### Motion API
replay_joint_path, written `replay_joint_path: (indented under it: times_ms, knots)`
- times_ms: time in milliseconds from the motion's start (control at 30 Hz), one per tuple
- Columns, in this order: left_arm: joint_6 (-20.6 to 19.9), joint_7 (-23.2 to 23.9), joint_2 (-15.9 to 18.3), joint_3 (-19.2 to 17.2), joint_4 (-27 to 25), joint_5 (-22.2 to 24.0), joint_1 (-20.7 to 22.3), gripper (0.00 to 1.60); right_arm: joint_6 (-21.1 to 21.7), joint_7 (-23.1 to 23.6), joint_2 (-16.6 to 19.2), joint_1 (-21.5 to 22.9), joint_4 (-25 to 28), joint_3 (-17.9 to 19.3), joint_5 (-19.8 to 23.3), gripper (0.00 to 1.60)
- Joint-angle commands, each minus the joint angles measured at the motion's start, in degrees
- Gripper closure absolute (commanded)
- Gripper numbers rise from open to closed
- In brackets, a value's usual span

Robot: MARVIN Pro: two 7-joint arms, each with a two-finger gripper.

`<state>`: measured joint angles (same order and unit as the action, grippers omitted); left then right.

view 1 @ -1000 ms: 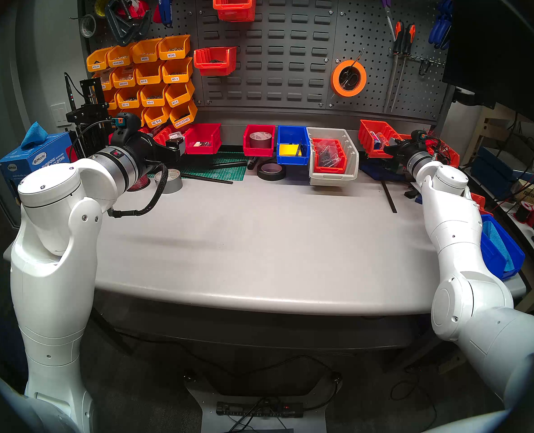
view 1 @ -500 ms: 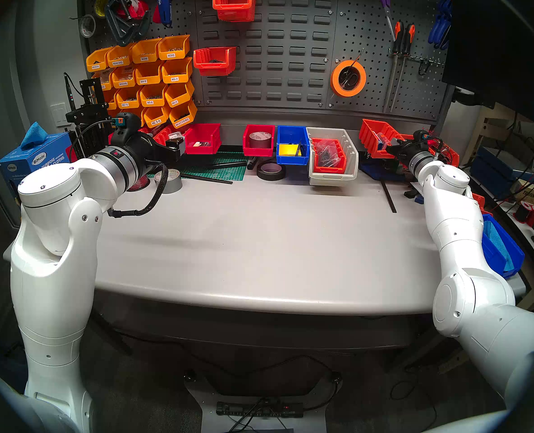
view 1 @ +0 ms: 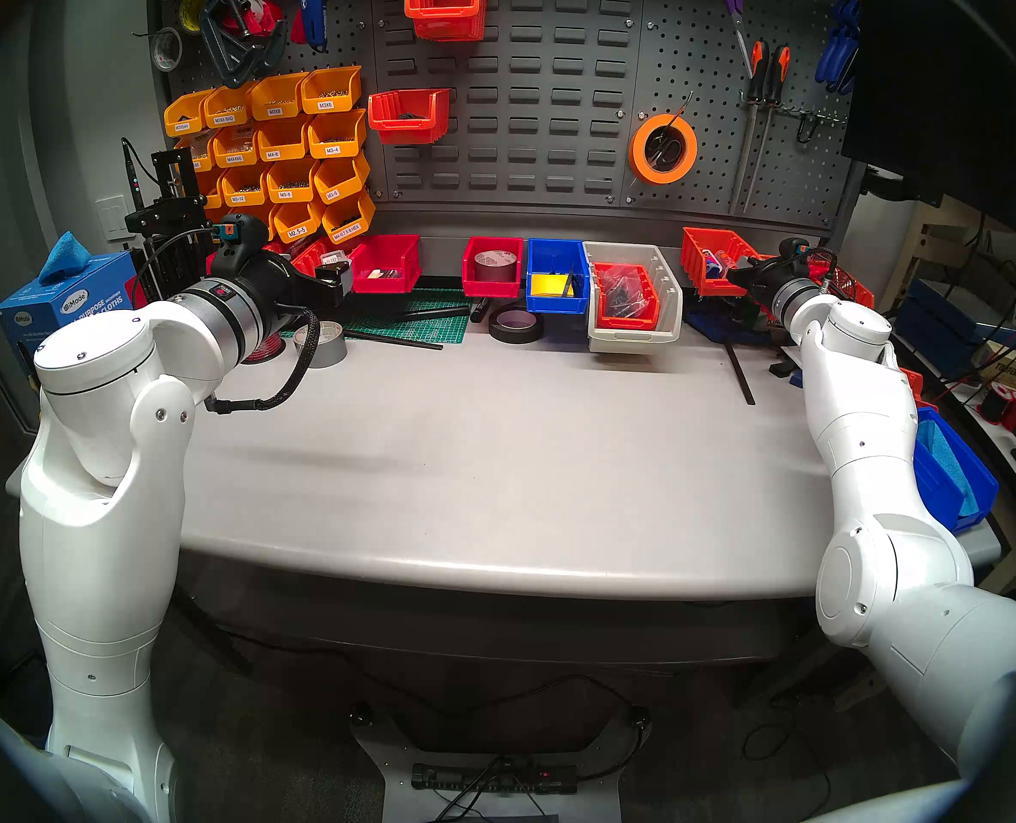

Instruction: Hang all the unorganized tool boxes onto the wall

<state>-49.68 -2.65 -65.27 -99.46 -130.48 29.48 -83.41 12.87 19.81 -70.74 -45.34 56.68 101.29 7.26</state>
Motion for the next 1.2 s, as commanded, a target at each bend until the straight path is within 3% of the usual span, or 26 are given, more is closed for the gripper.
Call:
replay_joint_path:
  times_ms: [0,400,967,1167]
  knots:
    - [0.5,-0.1,-0.1,0.0,-0.6,-0.1,0.4,0.00,1.7,-1.2,-1.2,0.0,3.3,0.4,0.5,1.60]
    - [0.6,-0.2,0.0,0.0,-0.6,0.1,0.4,0.00,4.3,-1.9,-1.8,-1.7,7.3,1.5,1.1,1.60]
    - [0.6,-0.3,0.1,0.0,-0.6,0.2,0.4,0.00,5.0,-0.5,-0.8,-2.9,7.2,1.4,1.2,1.60]
    - [0.7,-0.4,0.2,0.1,-0.6,0.3,0.3,0.00,4.4,-0.3,-0.3,-2.0,4.8,1.0,0.7,1.60]
